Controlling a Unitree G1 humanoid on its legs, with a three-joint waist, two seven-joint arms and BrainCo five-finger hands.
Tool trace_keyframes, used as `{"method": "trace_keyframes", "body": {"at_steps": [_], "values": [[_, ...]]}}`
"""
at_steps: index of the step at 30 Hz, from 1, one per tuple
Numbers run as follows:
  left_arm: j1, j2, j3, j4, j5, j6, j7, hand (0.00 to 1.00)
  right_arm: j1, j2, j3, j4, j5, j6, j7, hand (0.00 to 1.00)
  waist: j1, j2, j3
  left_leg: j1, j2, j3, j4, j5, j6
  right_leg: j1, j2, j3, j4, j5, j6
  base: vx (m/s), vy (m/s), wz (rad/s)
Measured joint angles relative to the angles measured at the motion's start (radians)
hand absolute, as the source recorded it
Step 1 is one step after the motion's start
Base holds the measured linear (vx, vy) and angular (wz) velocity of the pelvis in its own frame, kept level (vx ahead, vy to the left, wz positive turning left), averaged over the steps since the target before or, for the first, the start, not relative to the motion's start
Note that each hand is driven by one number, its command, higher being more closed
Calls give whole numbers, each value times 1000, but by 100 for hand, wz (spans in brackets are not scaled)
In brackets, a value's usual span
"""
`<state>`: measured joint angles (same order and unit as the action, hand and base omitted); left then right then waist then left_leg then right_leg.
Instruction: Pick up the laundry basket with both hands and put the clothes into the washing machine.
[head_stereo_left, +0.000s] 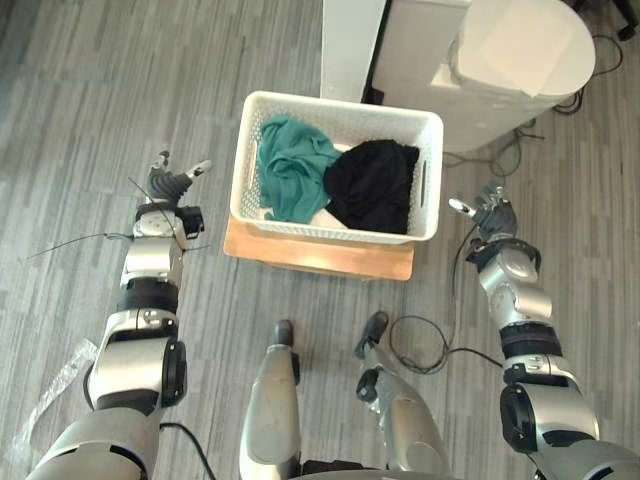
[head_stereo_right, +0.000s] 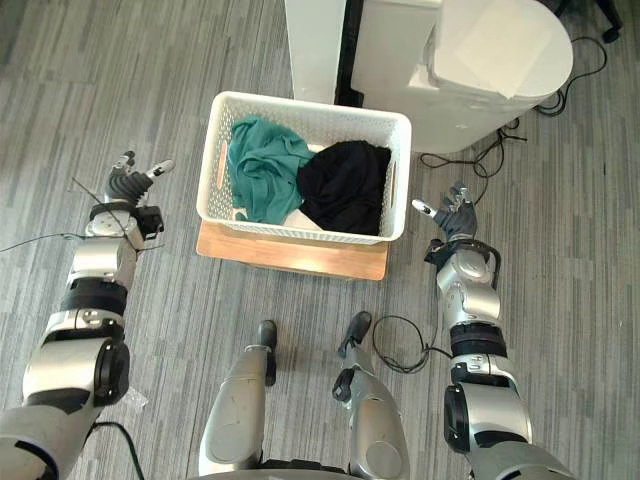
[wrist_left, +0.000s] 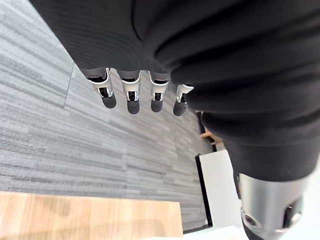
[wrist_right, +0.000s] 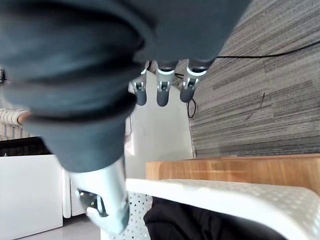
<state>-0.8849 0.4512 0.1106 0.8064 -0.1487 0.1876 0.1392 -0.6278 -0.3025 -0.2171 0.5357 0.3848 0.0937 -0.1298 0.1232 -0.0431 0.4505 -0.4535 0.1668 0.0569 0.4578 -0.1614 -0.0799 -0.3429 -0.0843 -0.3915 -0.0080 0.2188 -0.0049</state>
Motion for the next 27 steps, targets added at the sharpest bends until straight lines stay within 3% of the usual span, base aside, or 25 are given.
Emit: {"method": "trace_keyframes", "body": {"at_steps": [9,15,19,21,23,27], "values": [[-198,-9,-222,8,-183,-25,-120,0,0,-2,20,-101,126,-7,0,0,0,-2,10,-73,11,-30,27,1,-2,-39,7,-36,4,3,-4,-2,39,7],[-259,66,-438,4,-236,-39,-152,0,0,-30,97,-130,176,-9,1,0,14,-2,10,-107,26,-28,42,-1,-5,-61,14,-47,8,3,-4,-1,26,2],[-294,103,-522,4,-230,-40,-162,0,-2,-52,119,-130,197,-9,3,0,16,-2,10,-130,30,-26,55,-1,-4,-79,14,-47,17,3,-4,-3,41,1],[-299,108,-540,7,-182,-39,-162,0,-5,-62,133,-130,201,-9,4,0,15,-2,10,-134,34,-22,60,-3,-5,-80,15,-48,17,2,-4,-2,35,0],[-313,90,-521,56,-68,-38,-161,0,-19,-60,142,-130,204,-9,5,0,10,-2,10,-141,42,-15,66,-5,-4,-85,19,-47,17,2,-4,-9,26,-3],[-341,15,-392,132,122,-45,-127,0,-45,-42,157,-130,206,-29,5,0,-1,-4,11,-157,63,17,70,-3,-6,-104,23,-42,19,3,-4,-3,13,-8]]}}
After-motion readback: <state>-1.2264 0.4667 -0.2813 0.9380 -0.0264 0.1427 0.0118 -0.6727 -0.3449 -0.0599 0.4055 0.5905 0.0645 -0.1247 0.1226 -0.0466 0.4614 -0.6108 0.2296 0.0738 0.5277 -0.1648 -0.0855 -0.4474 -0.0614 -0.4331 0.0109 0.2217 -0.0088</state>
